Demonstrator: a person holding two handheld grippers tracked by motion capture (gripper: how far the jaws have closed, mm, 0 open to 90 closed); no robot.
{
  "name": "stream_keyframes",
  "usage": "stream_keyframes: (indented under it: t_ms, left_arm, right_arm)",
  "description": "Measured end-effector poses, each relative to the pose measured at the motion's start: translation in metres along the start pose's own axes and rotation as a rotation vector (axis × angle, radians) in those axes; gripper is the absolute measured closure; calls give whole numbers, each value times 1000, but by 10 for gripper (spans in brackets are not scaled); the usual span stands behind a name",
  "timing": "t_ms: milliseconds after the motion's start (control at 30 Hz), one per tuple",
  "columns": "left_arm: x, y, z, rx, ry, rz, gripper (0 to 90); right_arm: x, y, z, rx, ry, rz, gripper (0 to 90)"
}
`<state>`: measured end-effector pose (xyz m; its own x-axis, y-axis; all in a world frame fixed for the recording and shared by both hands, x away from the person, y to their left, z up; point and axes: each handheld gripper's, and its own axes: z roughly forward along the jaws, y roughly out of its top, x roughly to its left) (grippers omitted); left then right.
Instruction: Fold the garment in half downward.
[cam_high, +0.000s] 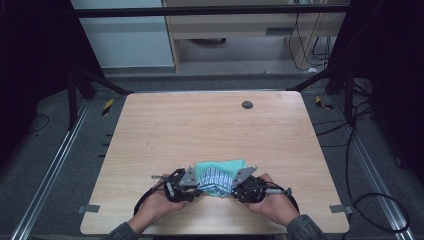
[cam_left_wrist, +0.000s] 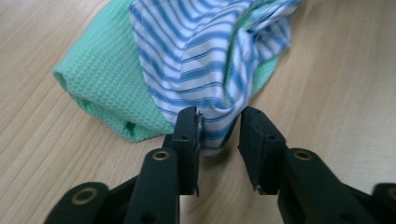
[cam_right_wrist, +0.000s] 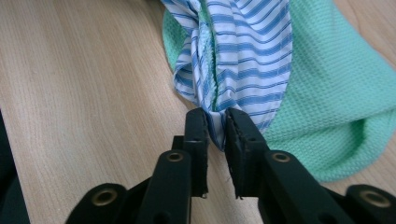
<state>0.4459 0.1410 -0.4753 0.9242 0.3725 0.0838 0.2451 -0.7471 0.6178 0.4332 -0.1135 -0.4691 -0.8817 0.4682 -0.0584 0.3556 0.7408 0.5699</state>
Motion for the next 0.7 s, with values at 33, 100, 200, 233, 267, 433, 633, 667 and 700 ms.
stream_keyframes:
  t_ms: [33,100,200,233,267,433,633,667,700]
  left_arm:
    - [-1,1,-2,-4,1,3,669]
    - [-3,3,-6,-14,-3,6,670]
    - [-5,5,-12,-26,-6,10,670]
    - [-5,5,-12,-26,-6,10,673]
    - [-7,6,-14,-33,-6,13,679]
    - [-6,6,-15,-34,-3,8,712]
    - [-6,0,-4,0,-43,1,802]
    - [-6,0,-5,2,-44,2,803]
    - [-6,0,-5,2,-44,2,793]
  right_arm:
    - [0,0,-1,-2,-3,2,749]
    - [0,0,-2,-5,-6,10,701]
    - [0,1,-4,-8,-9,17,648]
    - [0,1,-4,-8,-9,17,648]
    - [1,1,-6,-12,-5,24,640]
    - [0,3,-11,-33,-8,28,640]
    - [1,5,-12,-38,-3,23,670]
    - [1,5,-12,-37,0,21,664]
    - [1,4,-12,-37,-3,18,648]
